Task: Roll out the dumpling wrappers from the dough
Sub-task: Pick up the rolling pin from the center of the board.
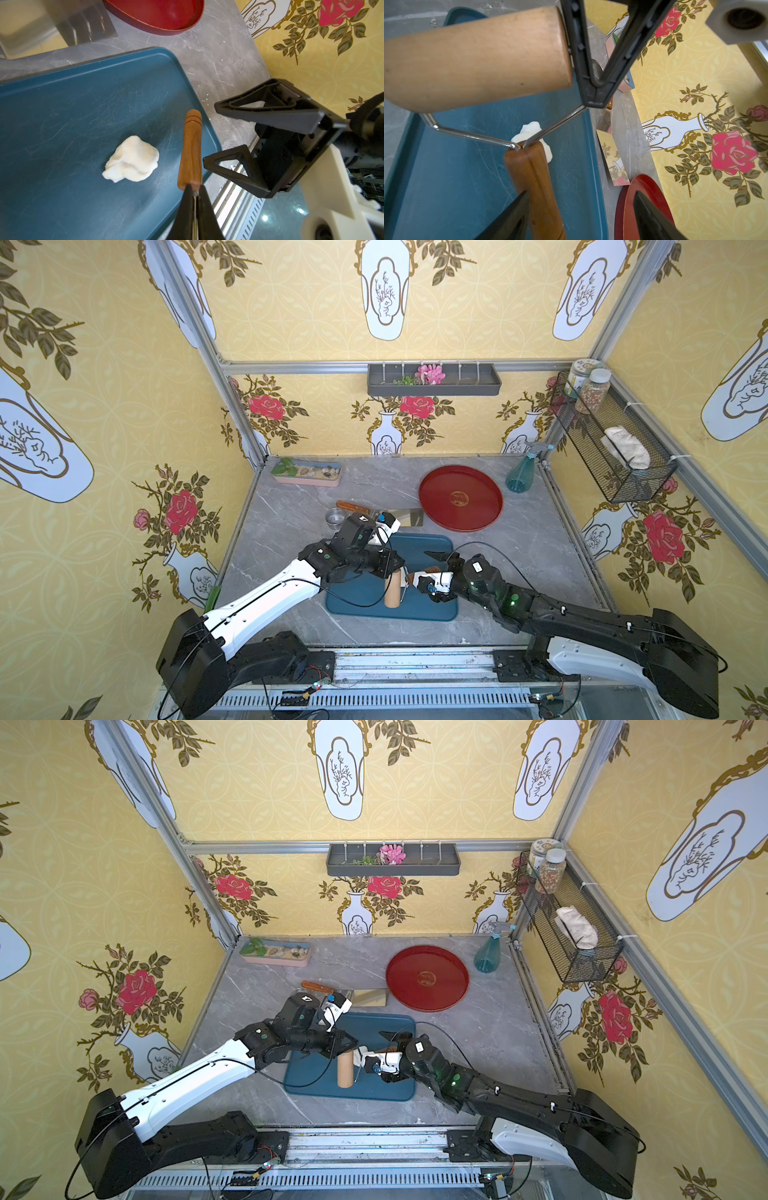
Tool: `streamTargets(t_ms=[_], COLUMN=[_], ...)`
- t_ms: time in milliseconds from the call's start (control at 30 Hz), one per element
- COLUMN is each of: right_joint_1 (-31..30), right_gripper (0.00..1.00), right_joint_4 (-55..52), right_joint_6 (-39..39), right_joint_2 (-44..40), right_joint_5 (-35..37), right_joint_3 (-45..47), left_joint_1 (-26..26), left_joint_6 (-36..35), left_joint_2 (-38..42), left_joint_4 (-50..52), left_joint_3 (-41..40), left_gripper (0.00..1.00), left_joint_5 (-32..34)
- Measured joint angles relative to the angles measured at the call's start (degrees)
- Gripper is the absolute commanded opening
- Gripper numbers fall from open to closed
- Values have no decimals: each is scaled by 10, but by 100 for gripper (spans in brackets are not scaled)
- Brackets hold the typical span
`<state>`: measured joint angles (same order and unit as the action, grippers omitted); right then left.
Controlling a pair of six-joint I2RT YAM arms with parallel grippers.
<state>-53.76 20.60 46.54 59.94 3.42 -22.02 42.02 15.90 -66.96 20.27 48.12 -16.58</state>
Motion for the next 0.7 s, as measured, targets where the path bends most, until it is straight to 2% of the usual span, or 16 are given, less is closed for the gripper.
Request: streamTargets(t_ms=[167, 267, 467, 700], right_joint_1=[0, 0, 3, 14], right_gripper=[99, 97, 97, 97], right_joint_4=[26, 35, 23, -63], right_joint_6=[-43, -98, -275, -525], right_joint_2=[-25, -61, -147, -209], right_joint_5=[14, 33, 102, 151], right_joint_3=[12, 16, 5, -15], left_joint_1=[0, 0, 0, -2], left_joint_6=[10, 17, 25, 45], left_joint_2=[22, 37, 71, 116], left_joint_4=[-35, -65, -138, -246], left_joint_3=[-12, -27, -66, -117], left_gripper=[0, 0, 0, 0], left_joint_5=[17, 32, 66, 89])
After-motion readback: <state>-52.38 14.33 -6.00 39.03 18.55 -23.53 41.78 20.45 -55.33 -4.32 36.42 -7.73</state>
